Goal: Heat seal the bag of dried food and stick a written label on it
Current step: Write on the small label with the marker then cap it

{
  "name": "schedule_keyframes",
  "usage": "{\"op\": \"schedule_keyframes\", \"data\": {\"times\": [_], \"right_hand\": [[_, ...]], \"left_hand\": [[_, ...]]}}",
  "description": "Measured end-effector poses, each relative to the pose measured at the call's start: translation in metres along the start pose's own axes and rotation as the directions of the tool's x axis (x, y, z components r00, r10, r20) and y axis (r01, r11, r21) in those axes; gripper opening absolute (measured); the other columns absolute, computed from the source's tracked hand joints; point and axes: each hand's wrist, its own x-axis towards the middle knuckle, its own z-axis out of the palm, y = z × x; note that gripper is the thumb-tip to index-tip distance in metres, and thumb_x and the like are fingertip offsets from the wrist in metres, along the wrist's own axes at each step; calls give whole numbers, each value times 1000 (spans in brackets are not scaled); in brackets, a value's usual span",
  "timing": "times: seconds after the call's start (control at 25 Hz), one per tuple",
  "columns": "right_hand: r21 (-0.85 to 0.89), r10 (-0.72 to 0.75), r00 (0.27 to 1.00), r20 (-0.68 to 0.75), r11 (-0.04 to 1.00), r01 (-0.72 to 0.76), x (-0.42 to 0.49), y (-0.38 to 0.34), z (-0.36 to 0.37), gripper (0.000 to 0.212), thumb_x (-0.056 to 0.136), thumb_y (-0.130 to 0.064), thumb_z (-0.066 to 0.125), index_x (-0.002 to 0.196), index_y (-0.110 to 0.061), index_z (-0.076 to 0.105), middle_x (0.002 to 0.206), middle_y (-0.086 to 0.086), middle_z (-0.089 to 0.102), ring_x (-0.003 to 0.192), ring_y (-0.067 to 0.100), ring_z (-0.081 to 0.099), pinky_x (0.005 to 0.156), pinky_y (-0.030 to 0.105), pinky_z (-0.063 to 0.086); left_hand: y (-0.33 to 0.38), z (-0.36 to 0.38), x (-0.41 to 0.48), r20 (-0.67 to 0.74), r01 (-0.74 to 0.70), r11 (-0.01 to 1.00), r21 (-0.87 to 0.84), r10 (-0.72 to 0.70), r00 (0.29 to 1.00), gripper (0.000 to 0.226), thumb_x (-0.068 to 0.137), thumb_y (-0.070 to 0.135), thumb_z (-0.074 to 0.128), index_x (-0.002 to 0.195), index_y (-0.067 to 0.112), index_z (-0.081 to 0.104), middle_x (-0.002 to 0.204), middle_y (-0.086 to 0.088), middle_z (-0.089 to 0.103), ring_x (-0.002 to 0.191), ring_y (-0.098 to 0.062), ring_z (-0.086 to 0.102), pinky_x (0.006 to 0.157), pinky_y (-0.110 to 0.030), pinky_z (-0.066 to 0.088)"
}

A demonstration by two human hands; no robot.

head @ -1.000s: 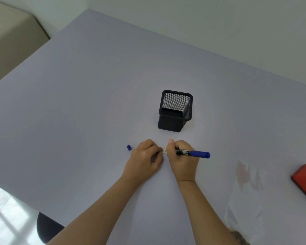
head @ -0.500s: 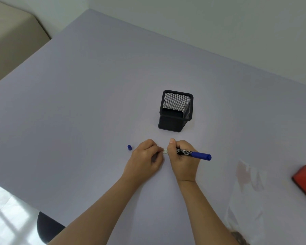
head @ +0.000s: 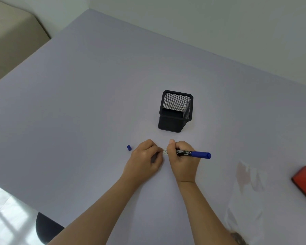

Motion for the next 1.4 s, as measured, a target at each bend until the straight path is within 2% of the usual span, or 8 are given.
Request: {"op": "schedule_keyframes", "data": {"times": [0.12, 0.32, 0.72, 0.88, 1.0, 1.08, 1.24, 1.4], "right_hand": [[6, 5, 1000, -7, 1000, -5, 1, 0, 0, 45, 86, -32, 48, 52, -2, 45, 47, 13, 46, 51, 27, 43, 46, 24, 37], [-18, -4, 1000, 10, 1000, 4, 1, 1, 0, 46, 86, -32, 48, 52, -1, 44, 47, 14, 45, 48, 25, 41, 45, 32, 38], [17, 1, 1000, -4, 1000, -1, 0, -4, -1, 42, 86, -32, 47, 52, -7, 42, 47, 6, 40, 51, 26, 41, 45, 15, 34], [38, 46, 997, -60, 998, -43, 3, -4, -2, 46, 84, -34, 48, 51, -2, 44, 44, 10, 42, 47, 23, 40, 43, 18, 32], [97, 102, 990, -99, 991, -93, 4, -5, -2, 46, 83, -41, 50, 57, -3, 53, 49, 11, 56, 50, 24, 52, 46, 17, 41], [219, 158, 980, -118, 967, -129, 3, -8, -6, 35, 83, -41, 48, 61, -14, 56, 54, -4, 62, 53, 15, 60, 51, 14, 48], [370, 229, 961, -153, 915, -159, 5, -13, -14, 26, 84, -33, 35, 70, -27, 57, 65, -7, 66, 55, 10, 63, 54, 23, 53], [469, 453, 868, -203, 823, -320, 4, -30, -24, 22, 98, -23, 37, 79, -21, 48, 65, -4, 68, 49, 10, 60, 52, 21, 53]], "left_hand": [[0, 0, 1, 4, 0, 1000, 1, 0, 1000, 22, 80, 17, 52, 78, 5, 70, 72, -4, 57, 64, -7, 44, 60, -8, 34], [-1, 0, 1, 14, 5, 1000, 7, -5, 1000, 22, 81, 17, 52, 79, 5, 70, 73, -3, 58, 66, -3, 42, 62, -5, 34], [0, 0, 0, 2, -2, 1000, -2, 2, 1000, 22, 81, 17, 52, 79, 5, 70, 73, -3, 57, 65, -3, 42, 62, -3, 33], [0, 0, 1, 7, -9, 1000, -9, 10, 1000, 24, 81, 18, 51, 79, 4, 70, 73, -4, 58, 65, -7, 46, 60, -10, 37], [2, -1, 0, 0, 5, 1000, -6, -5, 1000, 23, 81, 19, 52, 79, 5, 70, 73, -2, 56, 64, -4, 43, 60, -8, 35], [2, -2, 0, 15, 11, 1000, 0, -11, 1000, 23, 81, 21, 52, 80, 6, 69, 74, -1, 56, 64, -2, 41, 61, -5, 34], [-1, 0, 0, 36, 18, 1000, 13, -18, 999, 21, 83, 23, 54, 83, 9, 69, 78, -1, 57, 61, -2, 40, 60, -7, 36], [1, -5, 3, 79, 59, 998, -28, -57, 995, 5, 82, 11, 66, 84, 7, 66, 83, -1, 55, 63, -5, 47, 63, -9, 40]]}}
